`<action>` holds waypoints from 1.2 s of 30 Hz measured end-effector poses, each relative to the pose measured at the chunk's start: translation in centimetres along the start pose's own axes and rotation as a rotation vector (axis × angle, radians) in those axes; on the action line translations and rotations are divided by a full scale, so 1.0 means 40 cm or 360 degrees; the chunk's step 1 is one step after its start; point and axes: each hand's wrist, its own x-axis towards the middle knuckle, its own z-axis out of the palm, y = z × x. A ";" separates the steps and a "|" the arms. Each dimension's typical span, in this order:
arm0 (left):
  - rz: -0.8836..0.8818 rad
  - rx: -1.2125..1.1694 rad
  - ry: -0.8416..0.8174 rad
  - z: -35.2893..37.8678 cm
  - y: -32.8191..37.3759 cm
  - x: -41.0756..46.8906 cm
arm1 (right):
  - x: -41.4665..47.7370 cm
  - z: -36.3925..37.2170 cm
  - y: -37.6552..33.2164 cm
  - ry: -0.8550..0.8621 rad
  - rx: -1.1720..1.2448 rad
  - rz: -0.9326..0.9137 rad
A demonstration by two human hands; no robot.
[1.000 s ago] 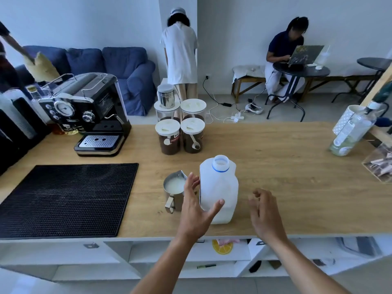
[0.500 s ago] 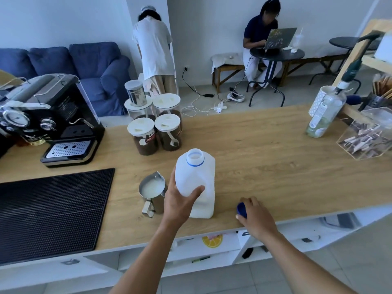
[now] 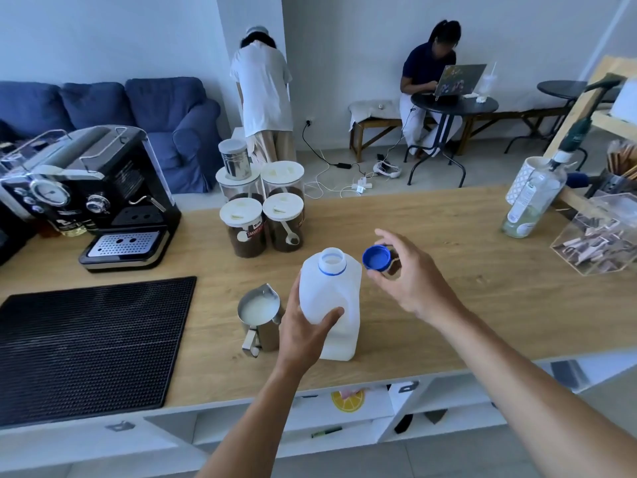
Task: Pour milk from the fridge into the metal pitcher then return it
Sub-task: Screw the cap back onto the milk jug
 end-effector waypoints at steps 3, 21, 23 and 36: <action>0.0021 -0.0008 -0.0010 -0.002 0.002 -0.002 | 0.033 -0.030 -0.074 -0.0149 -0.0408 -0.0321; 0.0041 -0.0019 -0.0078 -0.012 -0.005 0.004 | 0.103 0.004 -0.235 -0.0873 -0.0648 -0.0097; 0.0040 -0.0017 -0.0095 -0.015 -0.005 0.005 | 0.112 0.007 -0.240 -0.0958 -0.0695 -0.0070; 0.0053 0.0003 -0.0138 -0.024 -0.010 0.010 | 0.103 0.031 -0.225 -0.0574 -0.1149 -0.0306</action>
